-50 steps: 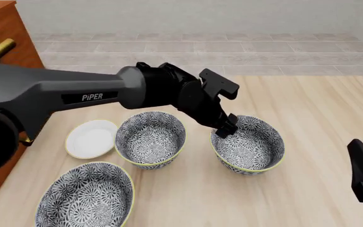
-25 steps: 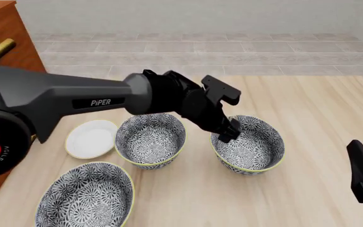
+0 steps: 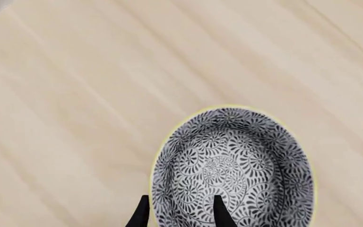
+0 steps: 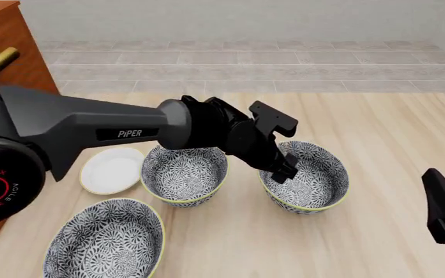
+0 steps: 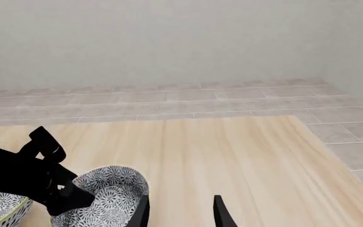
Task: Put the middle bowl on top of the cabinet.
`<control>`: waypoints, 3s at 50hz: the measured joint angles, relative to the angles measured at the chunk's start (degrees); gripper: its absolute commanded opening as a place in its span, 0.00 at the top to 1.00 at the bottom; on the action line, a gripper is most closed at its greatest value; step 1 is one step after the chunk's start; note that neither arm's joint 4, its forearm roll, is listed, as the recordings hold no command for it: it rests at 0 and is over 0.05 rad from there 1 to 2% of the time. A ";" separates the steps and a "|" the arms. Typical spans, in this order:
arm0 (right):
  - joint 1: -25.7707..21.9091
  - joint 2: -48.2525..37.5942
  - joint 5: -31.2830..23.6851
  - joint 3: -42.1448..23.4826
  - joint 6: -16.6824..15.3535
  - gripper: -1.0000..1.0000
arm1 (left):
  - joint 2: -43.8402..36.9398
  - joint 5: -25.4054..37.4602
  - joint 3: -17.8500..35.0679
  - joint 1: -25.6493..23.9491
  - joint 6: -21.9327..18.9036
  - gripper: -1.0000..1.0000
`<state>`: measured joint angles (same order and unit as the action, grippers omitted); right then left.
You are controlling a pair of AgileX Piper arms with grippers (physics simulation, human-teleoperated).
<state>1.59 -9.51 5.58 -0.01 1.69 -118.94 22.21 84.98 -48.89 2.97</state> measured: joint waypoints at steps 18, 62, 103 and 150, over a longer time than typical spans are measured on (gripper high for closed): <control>-0.11 -1.39 0.93 0.00 -0.12 0.00 | -1.18 -1.58 -0.84 0.44 0.61 0.00; -0.20 4.31 -5.23 0.01 -0.20 0.00 | -1.09 -3.94 -1.95 0.02 4.11 1.00; -0.48 -1.19 0.39 0.01 -0.33 0.00 | 7.75 -5.14 -8.25 -2.14 3.85 1.00; -0.64 5.06 -5.28 0.00 -0.31 0.00 | 25.65 -5.27 -14.70 -3.73 4.36 1.00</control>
<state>0.94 -4.44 0.30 -0.01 1.37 -93.28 16.94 70.28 -52.62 7.34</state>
